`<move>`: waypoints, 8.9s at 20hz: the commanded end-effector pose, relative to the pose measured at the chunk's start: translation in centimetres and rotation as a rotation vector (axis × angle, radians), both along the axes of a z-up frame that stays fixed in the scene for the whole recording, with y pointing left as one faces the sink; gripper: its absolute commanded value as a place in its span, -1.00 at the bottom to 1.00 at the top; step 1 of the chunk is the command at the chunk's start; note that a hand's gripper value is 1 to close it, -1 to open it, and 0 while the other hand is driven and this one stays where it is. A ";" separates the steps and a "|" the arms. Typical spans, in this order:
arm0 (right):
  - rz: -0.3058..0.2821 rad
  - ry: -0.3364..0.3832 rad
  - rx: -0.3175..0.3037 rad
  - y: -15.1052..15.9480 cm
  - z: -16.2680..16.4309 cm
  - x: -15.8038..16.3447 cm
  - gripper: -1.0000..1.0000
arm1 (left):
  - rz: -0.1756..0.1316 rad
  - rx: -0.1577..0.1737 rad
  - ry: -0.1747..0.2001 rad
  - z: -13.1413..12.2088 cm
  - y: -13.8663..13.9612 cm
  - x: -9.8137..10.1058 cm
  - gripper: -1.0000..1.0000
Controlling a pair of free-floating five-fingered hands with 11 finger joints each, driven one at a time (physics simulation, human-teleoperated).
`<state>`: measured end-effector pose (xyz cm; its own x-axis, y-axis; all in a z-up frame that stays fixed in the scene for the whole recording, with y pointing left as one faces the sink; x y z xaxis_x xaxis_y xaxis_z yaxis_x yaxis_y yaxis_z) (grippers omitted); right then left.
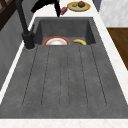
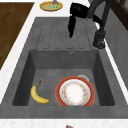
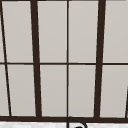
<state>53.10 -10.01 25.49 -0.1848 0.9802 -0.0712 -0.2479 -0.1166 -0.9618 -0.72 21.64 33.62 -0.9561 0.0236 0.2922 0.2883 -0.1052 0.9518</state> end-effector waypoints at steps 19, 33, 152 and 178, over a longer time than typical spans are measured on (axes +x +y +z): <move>-0.002 -0.038 -0.006 2.0 -4.2 6.2 1.00 | 0.000 0.000 0.000 0.0 0.0 0.0 0.00; 0.019 -0.225 -0.053 0.9 -7.3 10.0 -1.00 | 0.000 0.000 0.000 0.0 0.0 0.0 0.00; -1.249 -0.484 -0.668 14.7 -16.6 13.8 1.00 | 0.000 0.000 0.000 0.0 0.0 0.0 0.00; -1.278 -0.196 -0.338 7.1 -8.8 11.3 -1.00 | 0.000 0.000 0.000 0.0 0.0 0.0 0.00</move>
